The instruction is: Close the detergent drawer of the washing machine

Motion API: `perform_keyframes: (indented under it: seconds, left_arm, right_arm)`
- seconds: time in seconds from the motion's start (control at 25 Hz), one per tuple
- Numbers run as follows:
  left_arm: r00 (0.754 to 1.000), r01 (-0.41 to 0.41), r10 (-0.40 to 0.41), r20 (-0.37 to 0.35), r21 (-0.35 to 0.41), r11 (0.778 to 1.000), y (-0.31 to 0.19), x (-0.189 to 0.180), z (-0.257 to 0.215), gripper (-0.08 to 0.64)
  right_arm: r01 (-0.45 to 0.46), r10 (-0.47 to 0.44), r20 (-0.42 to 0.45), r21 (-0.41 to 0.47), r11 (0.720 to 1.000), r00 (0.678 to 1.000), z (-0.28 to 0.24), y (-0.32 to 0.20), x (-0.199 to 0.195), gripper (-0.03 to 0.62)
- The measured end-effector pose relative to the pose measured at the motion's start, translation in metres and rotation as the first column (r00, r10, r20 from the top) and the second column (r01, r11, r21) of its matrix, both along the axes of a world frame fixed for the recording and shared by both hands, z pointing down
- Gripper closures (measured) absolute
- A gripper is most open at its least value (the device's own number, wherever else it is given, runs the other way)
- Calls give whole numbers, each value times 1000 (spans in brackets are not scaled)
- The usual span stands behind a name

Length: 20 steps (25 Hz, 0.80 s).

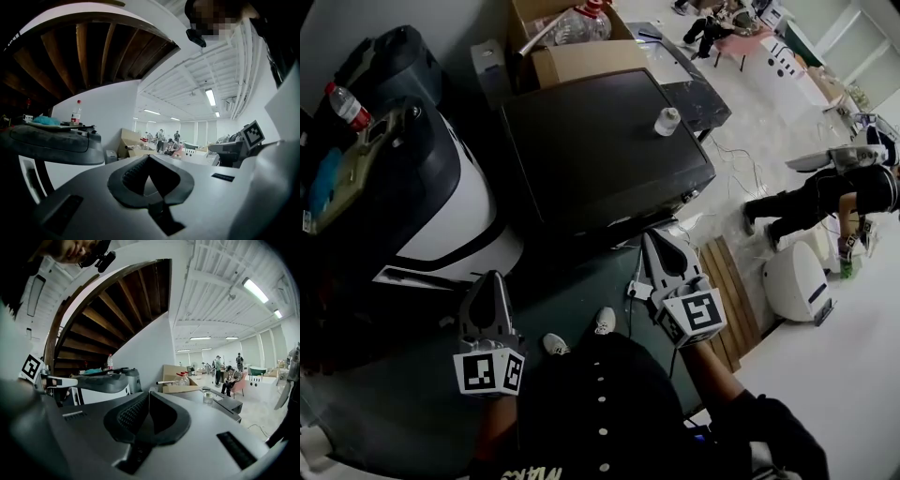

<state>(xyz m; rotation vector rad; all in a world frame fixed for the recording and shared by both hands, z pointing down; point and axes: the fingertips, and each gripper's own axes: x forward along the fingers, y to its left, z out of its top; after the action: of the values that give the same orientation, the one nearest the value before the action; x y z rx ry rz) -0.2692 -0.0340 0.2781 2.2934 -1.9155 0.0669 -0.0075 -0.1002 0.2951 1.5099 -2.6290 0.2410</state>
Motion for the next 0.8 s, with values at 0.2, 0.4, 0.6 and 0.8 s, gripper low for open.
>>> perform_keyframes:
  seconds: [0.2, 0.4, 0.6, 0.8]
  left_arm:
    - [1000, 3, -4, 26, 39, 999, 1, -7, -12, 552]
    - [999, 10, -12, 33, 73, 997, 0, -15, -25, 552]
    - [999, 18, -23, 47, 102, 995, 0, -22, -36, 552]
    - [997, 34, -41, 63, 113, 993, 3, -29, -39, 552]
  right_arm:
    - [-23, 20, 44, 68, 997, 999, -31, 5, 9, 558]
    - [-43, 39, 45, 104, 994, 998, -50, 5, 20, 558]
    - [-40, 26, 96, 157, 987, 995, -69, 7, 21, 558]
    - [-32, 15, 90, 185, 982, 996, -75, 10, 24, 558]
